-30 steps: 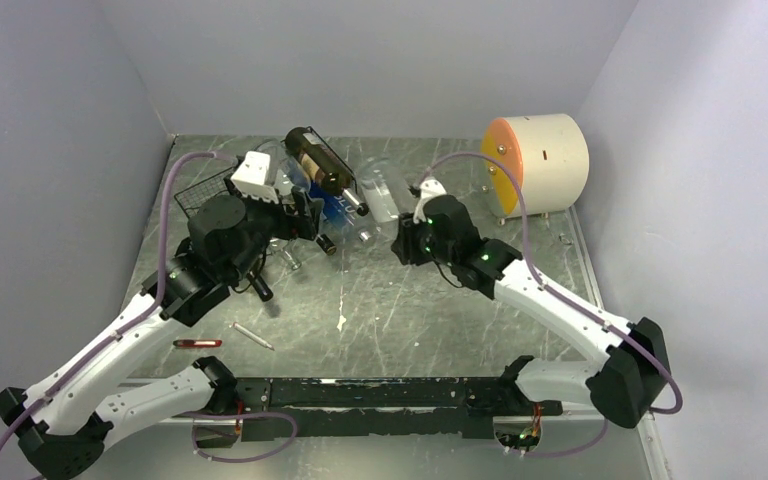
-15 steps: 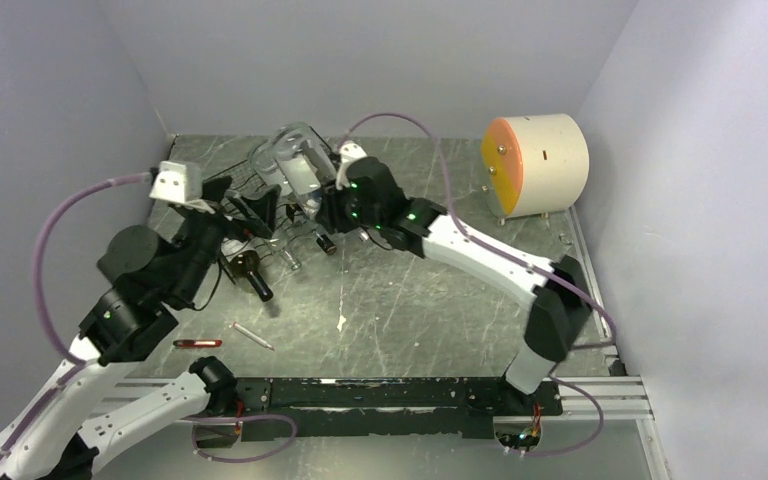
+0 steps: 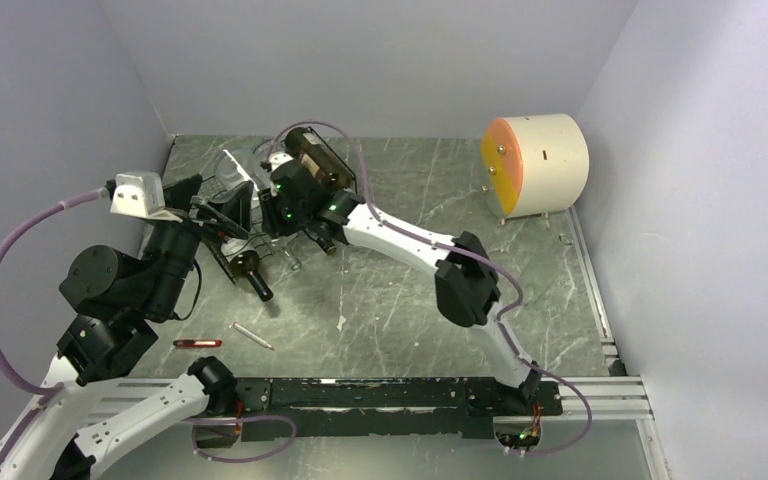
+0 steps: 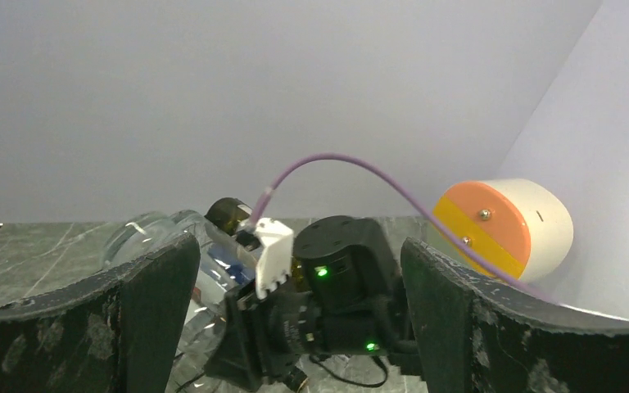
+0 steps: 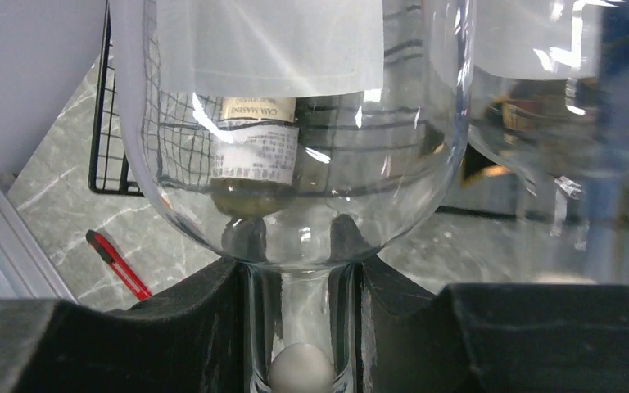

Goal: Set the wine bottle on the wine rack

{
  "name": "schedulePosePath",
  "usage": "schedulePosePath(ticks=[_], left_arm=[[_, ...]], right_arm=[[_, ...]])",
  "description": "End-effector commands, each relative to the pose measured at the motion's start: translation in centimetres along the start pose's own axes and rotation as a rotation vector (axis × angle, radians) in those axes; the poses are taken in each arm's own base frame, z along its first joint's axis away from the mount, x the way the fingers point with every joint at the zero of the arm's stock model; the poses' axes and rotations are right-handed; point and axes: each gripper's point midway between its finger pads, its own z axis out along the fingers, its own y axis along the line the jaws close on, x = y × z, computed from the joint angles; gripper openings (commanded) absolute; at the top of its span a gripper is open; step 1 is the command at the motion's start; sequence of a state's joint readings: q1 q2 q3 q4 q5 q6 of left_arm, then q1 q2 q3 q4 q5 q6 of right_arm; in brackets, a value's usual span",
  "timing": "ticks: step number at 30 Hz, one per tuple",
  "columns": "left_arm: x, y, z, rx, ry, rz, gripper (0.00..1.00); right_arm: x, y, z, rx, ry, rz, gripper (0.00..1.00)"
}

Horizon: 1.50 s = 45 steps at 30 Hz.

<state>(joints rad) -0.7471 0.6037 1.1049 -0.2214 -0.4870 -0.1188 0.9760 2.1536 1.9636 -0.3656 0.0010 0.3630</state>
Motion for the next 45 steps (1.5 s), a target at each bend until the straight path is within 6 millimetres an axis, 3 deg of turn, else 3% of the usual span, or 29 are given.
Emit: schedulePosePath(ticks=[1,6,15,18,27,31,39,43,45], left_arm=[[-1.3,0.7,-0.4,-0.025,-0.029,0.004,0.96],[-1.2,0.7,-0.5,-0.028,-0.022,0.006,0.96],[-0.4,0.4,-0.1,-0.022,0.006,0.015,0.96],[-0.1,0.3,0.1,-0.022,0.016,0.019,0.96],[0.4,0.2,0.3,-0.022,0.029,0.018,0.96],[0.3,0.2,0.3,-0.021,0.029,0.016,0.96],[0.3,0.0,0.2,-0.010,0.027,0.007,0.96],[0.5,-0.2,0.3,-0.003,0.034,0.005,0.96],[0.8,-0.2,0.3,-0.001,0.042,0.007,0.96]], right_arm=[[-8.9,4.2,-1.1,-0.080,-0.260,-0.004,0.00],[-7.8,2.8,1.3,-0.006,-0.235,0.027,0.01],[-6.0,1.4,3.6,0.052,-0.182,0.011,0.33],[-5.6,1.3,3.6,0.055,-0.171,0.007,0.45],[-5.7,1.5,2.6,0.048,-0.177,0.007,0.66],[-6.8,1.9,1.3,0.033,-0.201,0.014,0.68],[-9.5,3.0,-3.7,-0.026,-0.285,0.033,0.72],[-10.1,1.8,-7.2,0.018,-0.319,0.026,0.72],[-10.2,0.1,-9.3,0.080,-0.343,0.020,0.72]])
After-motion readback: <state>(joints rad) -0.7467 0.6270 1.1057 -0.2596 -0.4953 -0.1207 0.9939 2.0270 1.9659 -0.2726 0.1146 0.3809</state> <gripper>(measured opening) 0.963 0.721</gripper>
